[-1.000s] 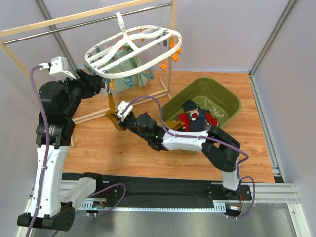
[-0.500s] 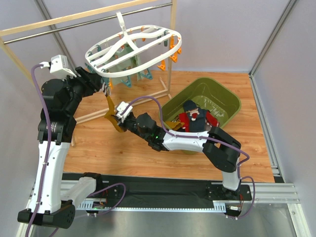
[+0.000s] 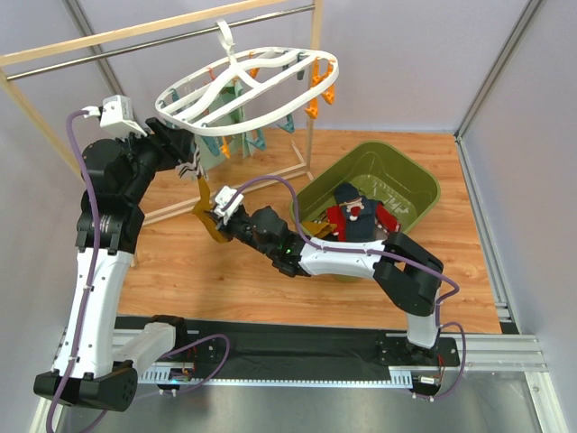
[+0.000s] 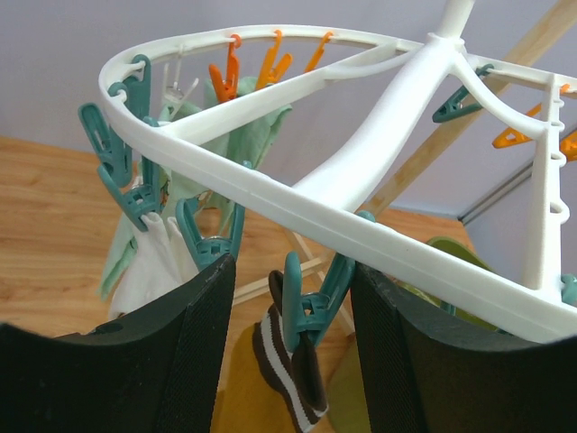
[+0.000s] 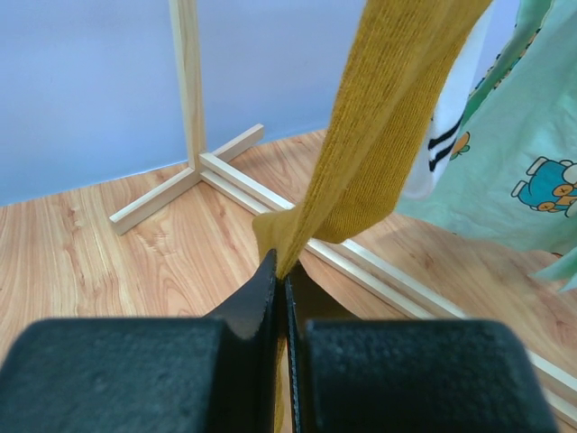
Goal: Remove the socks clipped to the hanger
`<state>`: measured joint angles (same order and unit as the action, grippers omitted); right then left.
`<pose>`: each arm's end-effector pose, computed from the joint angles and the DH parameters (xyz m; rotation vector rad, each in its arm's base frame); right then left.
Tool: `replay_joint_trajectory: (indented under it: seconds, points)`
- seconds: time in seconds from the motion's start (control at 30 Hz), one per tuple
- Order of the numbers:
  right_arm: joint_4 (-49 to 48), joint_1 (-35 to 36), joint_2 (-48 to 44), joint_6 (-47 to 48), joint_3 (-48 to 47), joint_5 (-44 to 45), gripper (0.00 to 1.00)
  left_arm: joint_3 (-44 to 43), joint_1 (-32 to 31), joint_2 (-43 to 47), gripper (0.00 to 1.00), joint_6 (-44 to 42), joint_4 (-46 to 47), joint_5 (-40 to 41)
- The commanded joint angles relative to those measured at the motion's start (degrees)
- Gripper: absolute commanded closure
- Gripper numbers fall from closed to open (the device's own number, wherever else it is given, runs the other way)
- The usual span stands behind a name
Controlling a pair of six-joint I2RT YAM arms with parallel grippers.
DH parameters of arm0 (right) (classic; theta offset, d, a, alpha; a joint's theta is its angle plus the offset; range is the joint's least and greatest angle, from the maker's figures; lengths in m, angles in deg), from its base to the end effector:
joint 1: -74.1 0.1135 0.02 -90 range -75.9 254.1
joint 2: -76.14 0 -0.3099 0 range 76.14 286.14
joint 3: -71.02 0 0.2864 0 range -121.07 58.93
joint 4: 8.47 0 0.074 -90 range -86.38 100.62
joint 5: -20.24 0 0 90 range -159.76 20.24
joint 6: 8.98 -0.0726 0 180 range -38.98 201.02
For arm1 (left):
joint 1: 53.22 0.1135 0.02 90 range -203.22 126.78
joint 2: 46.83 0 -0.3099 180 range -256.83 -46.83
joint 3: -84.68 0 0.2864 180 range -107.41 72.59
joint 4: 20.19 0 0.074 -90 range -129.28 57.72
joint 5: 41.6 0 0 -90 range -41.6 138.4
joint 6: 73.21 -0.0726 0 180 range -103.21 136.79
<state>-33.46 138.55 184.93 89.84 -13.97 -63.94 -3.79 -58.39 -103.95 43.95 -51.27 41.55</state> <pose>0.2344 0.4732 0.2943 -0.8821 1.3244 0.6856 0.2407 -0.0305 0.5234 -0.2092 1.5776 -0.5356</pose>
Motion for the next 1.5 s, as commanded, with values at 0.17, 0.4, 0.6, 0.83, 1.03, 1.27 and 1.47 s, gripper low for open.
replay_joint_trajectory:
  seconds: [0.17,0.4,0.6,0.83,1.03,1.27,1.47]
  points:
    - [-2.1,0.3,-3.2,0.1,1.2,0.1,1.0,-0.3,-0.2,-0.9,0.63,0.2,6.2,-2.4]
    - [-2.6,0.3,-3.2,0.0,1.8,0.8,1.0,-1.4,-0.2,-1.8,1.0,1.1,5.0,-2.7]
    - [-2.6,0.2,-4.1,-0.6,2.7,1.0,1.0,-1.2,-0.2,-1.8,0.98,1.3,4.5,-3.3]
    - [9.5,-1.0,-16.1,-4.9,6.5,6.3,1.0,-1.1,-0.2,-1.4,0.85,1.4,4.9,-6.1]
    - [31.6,-2.9,-35.8,-8.5,7.2,16.1,1.0,0.0,-0.2,0.0,0.83,0.8,6.7,-12.0]
    - [46.6,-12.0,-47.3,-16.2,16.4,21.6,1.0,1.8,-0.2,2.6,0.61,1.2,8.4,-15.6]
    - [41.6,-23.8,-49.3,-17.5,27.4,21.1,0.79,3.3,-1.2,3.7,0.52,3.0,11.6,-22.6]
